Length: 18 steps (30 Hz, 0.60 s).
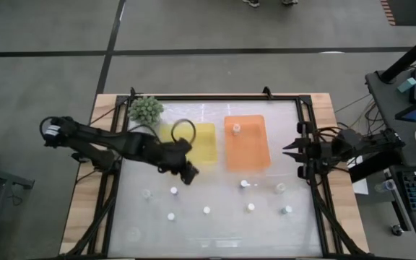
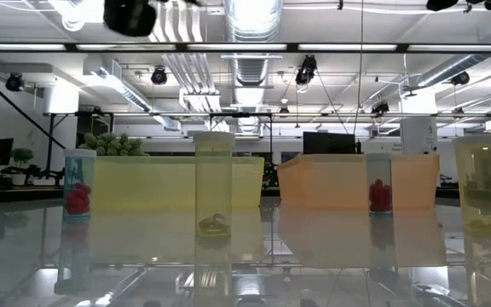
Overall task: Pick and place medicine bottles into bin by pill shape (circle, oval)
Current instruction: Put the transparent pill bottle into the orange bin
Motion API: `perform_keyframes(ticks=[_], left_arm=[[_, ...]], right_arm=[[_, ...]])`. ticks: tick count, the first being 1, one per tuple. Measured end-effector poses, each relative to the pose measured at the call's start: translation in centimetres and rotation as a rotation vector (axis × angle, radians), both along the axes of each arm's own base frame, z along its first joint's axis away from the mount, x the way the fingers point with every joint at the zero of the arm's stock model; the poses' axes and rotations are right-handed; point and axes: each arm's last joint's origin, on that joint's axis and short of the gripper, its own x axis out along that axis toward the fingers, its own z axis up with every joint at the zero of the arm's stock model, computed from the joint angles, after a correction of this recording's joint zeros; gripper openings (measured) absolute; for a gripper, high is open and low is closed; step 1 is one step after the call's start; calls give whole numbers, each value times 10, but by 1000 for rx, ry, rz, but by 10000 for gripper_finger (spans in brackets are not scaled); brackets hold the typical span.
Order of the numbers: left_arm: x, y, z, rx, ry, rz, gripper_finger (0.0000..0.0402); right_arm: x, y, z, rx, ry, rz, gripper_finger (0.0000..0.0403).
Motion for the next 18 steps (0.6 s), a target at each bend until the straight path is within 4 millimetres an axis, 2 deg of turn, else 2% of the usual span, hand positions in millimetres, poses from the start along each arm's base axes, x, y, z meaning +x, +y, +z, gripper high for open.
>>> perform_keyframes(ticks=[5, 9, 12, 15, 18], left_arm=[[-12, -28, -30, -197, 354, -208, 15], [-37, -43, -49, -109, 641, -334, 15], [-53, -53, -51, 42, 694, -478, 15], [-65, -61, -51, 230, 655, -634, 14], [-74, -68, -55, 344, 623, -763, 15]], right_arm=[[0, 0, -1, -1, 8, 0, 43], [1, 0, -1, -1, 9, 0, 43], [1, 0, -1, -1, 7, 0, 43], [1, 0, 0, 0, 3, 0, 43], [1, 0, 0, 0, 2, 0, 43]])
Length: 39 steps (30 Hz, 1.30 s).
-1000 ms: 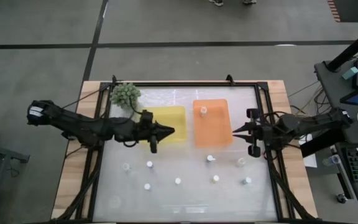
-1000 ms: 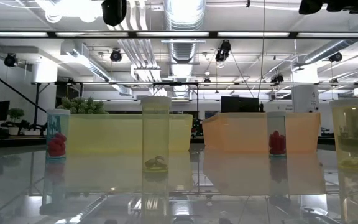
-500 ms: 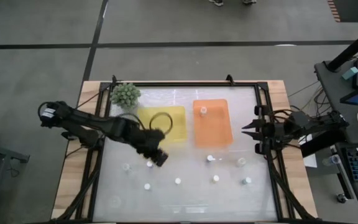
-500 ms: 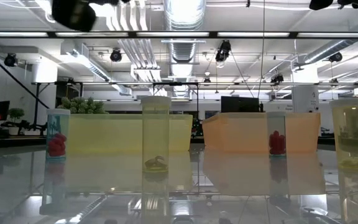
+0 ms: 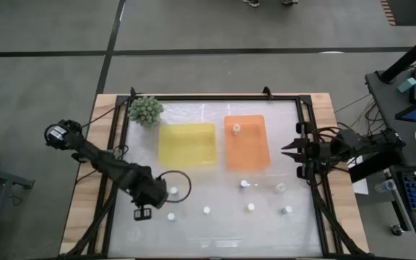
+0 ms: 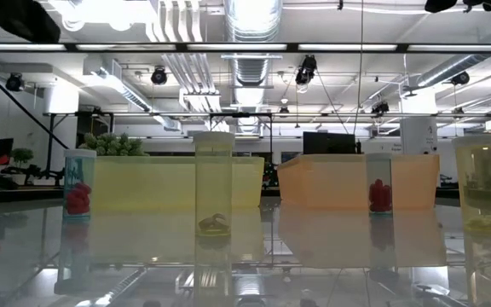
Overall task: Pick and place medicine bottles into bin by pill shape (circle, oval)
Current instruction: Put the transparent pill bottle into the orange bin
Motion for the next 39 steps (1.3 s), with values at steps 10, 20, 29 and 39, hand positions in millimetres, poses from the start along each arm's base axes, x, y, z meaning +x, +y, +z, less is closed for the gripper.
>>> perform_keyframes(ticks=[10, 20, 29, 39], left_arm=[[-9, 2, -25, 102, 54, 54, 41], [-8, 6, -26, 256, -40, 16, 182], [-14, 8, -40, 224, -11, -5, 217], [-21, 8, -58, 184, 12, -14, 217]], right_arm=[[0, 0, 0, -6, 0, -2, 43], [0, 0, 0, 14, 3, 3, 43], [0, 0, 0, 37, 10, 9, 43], [1, 0, -2, 38, 30, 10, 43]])
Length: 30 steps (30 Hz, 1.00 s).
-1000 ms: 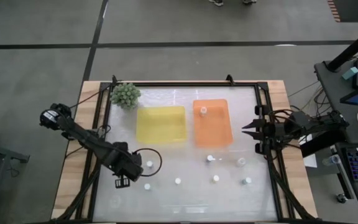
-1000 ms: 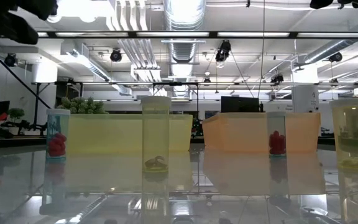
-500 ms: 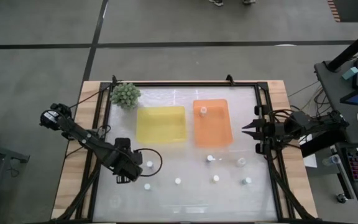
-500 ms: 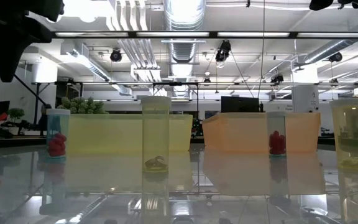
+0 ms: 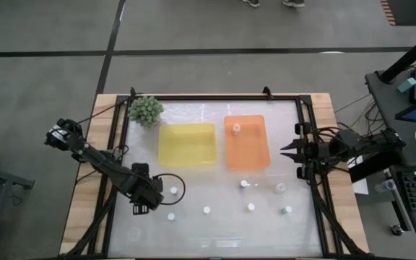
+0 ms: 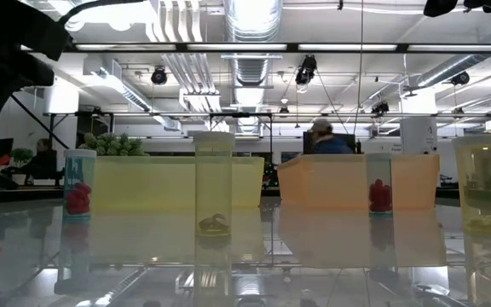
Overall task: Pick and place medicine bottles into bin by pill shape (circle, oval)
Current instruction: Put the transparent pill bottle into the orange bin
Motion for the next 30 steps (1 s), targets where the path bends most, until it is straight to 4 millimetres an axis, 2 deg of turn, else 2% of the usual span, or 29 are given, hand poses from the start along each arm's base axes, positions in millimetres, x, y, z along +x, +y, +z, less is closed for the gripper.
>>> perform_keyframes(ticks=[11, 16, 30], left_arm=[[-1, -1, -16, -43, -18, 1, 217], [0, -1, -16, -44, -20, 0, 213], [0, -1, -16, -50, -20, 1, 112]], right_arm=[[0, 0, 0, 0, 0, 0, 43], [0, 0, 0, 0, 0, -1, 43], [0, 0, 0, 1, 0, -1, 43]])
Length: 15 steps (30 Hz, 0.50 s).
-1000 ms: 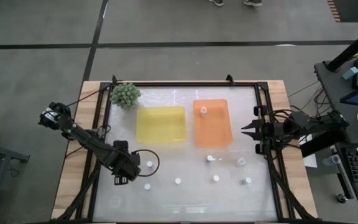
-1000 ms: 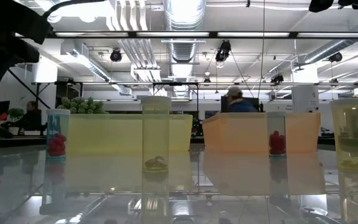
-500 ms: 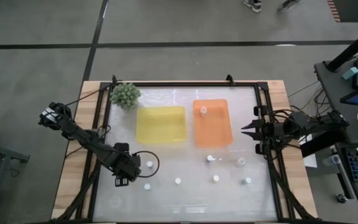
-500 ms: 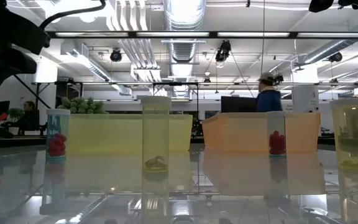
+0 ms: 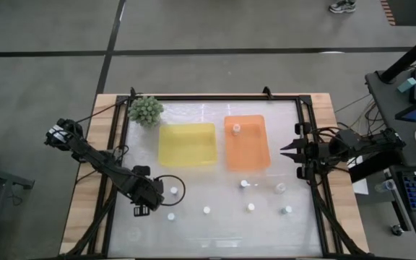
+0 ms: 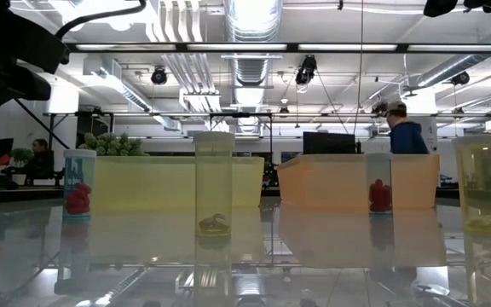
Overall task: Pick and place medicine bottles into bin by pill shape (circle, oval)
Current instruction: Put the transparent pill bottle into the orange bin
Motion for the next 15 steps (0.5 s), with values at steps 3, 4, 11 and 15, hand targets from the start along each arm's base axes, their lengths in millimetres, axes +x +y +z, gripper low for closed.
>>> perform_keyframes(ticks=[3, 4, 11, 15], left_arm=[[0, 0, 0, 0, 0, 2, 108], [0, 0, 0, -1, 0, 2, 108], [3, -2, 6, -15, -13, 4, 108], [6, -3, 19, -18, -18, 25, 108]], right_arm=[[0, 0, 0, 0, 0, 0, 43], [0, 0, 0, 0, 0, 0, 43], [0, 0, 0, 0, 0, 0, 43], [0, 0, 0, 0, 0, 0, 43]])
